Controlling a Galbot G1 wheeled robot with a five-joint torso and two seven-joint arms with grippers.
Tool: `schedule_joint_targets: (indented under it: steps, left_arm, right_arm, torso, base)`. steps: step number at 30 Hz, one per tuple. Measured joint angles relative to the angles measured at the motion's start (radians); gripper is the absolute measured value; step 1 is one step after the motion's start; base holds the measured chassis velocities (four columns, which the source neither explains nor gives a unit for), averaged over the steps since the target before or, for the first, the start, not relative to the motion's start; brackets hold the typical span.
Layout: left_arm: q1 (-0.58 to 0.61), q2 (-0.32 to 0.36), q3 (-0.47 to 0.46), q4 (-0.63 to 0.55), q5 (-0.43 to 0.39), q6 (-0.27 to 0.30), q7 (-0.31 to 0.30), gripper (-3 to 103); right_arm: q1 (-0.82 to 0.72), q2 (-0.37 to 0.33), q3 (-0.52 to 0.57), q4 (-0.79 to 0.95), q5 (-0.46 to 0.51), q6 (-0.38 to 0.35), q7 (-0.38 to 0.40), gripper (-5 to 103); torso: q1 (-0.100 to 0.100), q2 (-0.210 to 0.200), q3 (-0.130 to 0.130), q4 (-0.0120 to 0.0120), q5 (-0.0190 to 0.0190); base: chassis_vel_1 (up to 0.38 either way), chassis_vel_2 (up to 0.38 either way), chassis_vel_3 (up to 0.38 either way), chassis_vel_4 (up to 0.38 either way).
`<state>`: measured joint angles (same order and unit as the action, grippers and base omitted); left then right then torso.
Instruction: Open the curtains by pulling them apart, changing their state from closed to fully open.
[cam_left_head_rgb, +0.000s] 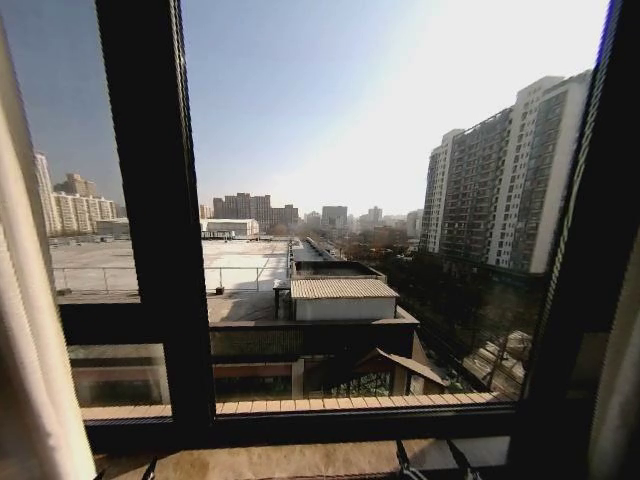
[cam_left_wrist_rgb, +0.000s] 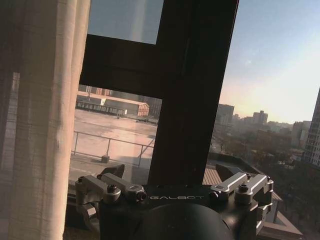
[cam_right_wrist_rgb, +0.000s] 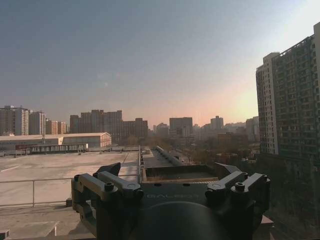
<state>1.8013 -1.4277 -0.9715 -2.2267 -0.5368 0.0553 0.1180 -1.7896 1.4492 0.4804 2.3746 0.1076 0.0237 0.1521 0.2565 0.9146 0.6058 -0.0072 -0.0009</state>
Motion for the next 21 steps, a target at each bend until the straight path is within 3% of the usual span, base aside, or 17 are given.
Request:
schedule_joint_targets:
  steps: [4, 21]
  left_arm:
    - [-0.002, -0.001, 0.003, 0.004, 0.000, 0.000, 0.003, 100]
    - [-0.012, -0.003, 0.006, 0.020, 0.004, -0.004, 0.012, 100]
  right_arm:
    - [0.004, 0.003, -0.002, -0.010, 0.000, 0.000, 0.000, 100]
    - [0.006, 0.010, -0.003, -0.019, -0.024, -0.001, -0.020, 100]
  torso:
    - [0.000, 0.000, 0.000, 0.0003, 0.0013]
    - [0.000, 0.000, 0.000, 0.0002, 0.0009]
  base:
    - [0.114, 0.092, -0.064, -0.097]
    - [0.009, 0.009, -0.009, -0.011]
